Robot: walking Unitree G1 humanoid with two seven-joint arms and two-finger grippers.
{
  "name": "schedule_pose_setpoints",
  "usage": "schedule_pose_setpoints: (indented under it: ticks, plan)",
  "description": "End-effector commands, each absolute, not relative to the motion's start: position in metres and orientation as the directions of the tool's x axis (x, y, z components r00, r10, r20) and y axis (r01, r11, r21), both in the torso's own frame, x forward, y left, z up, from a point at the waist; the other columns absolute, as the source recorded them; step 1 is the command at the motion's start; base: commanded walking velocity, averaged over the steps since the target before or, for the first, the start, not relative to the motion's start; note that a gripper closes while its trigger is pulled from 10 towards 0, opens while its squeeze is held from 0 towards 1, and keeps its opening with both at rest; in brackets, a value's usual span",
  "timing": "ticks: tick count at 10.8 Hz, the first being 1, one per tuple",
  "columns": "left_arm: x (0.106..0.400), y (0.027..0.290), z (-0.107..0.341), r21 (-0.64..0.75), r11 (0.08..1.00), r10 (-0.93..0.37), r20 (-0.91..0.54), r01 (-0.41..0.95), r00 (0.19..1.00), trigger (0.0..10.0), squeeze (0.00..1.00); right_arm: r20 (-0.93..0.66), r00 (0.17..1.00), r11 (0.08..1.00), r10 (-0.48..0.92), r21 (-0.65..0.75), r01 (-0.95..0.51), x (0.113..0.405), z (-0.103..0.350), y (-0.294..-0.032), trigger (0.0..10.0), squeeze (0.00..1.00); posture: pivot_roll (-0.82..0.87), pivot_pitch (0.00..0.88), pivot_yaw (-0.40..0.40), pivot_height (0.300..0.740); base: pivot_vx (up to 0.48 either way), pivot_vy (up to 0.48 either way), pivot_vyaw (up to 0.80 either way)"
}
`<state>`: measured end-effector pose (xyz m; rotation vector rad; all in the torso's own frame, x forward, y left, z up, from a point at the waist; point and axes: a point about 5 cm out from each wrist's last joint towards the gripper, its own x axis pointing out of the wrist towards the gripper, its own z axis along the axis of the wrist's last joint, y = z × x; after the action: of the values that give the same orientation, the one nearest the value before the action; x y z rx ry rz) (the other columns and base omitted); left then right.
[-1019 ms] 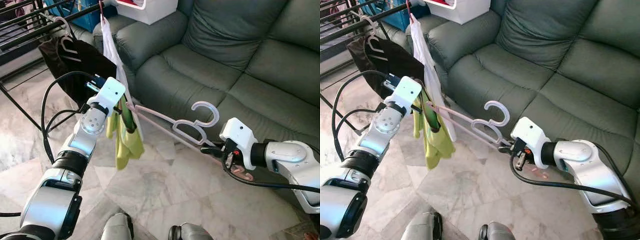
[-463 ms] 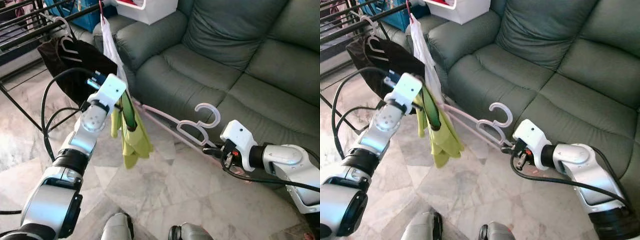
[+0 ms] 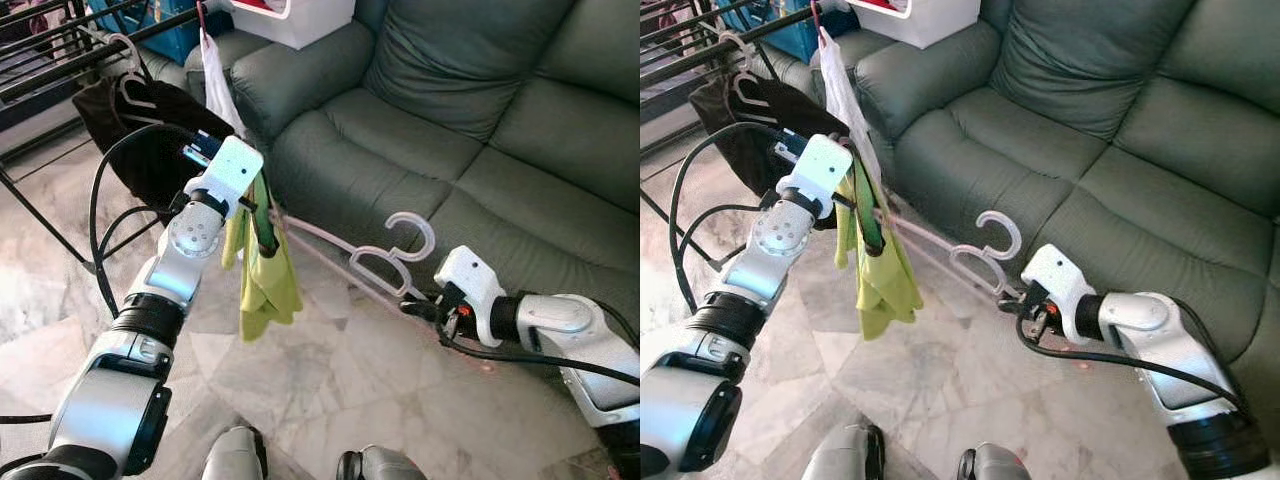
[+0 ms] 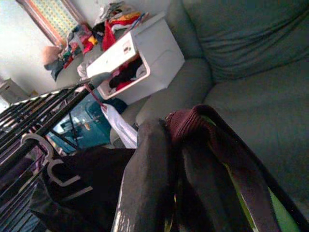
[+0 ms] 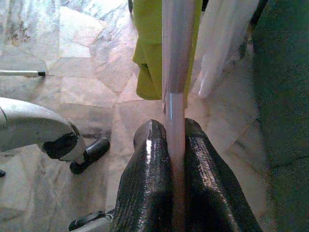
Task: Hang hanger
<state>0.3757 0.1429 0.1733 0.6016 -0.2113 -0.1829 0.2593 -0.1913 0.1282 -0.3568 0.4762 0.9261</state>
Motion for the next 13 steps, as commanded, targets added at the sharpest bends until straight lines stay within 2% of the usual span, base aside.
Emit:
schedule_pose_setpoints:
  ticks: [1, 8, 10, 13]
  plan:
    - [0.377, 0.138, 0.187, 0.578, 0.81, -0.25, 0.189, 0.098, 0.949, 10.0, 0.0, -0.529, 0.505, 0.543, 0.682, -0.098, -0.834, 0.261, 0.131, -0.19, 10.0, 0.0, -0.07, 0.098, -0.021, 0.74, 0.0, 0.0, 0.0]
    - [0.372, 0.127, 0.197, 0.558, 0.822, -0.277, 0.221, 0.112, 0.935, 10.0, 0.0, -0.527, 0.495, 0.538, 0.691, -0.081, -0.839, 0.267, 0.126, -0.184, 10.0, 0.0, -0.07, 0.103, -0.028, 0.74, 0.0, 0.0, 0.0]
    - [0.368, 0.119, 0.205, 0.527, 0.84, -0.298, 0.243, 0.132, 0.923, 10.0, 0.0, -0.509, 0.521, 0.581, 0.685, -0.05, -0.813, 0.273, 0.123, -0.184, 10.0, 0.0, -0.07, 0.104, -0.032, 0.74, 0.0, 0.0, 0.0]
    - [0.355, 0.097, 0.213, 0.531, 0.811, -0.431, 0.253, 0.248, 0.866, 10.0, 0.0, -0.483, 0.578, 0.652, 0.658, -0.018, -0.758, 0.284, 0.122, -0.188, 10.0, 0.0, -0.07, 0.103, -0.032, 0.74, 0.0, 0.0, 0.0]
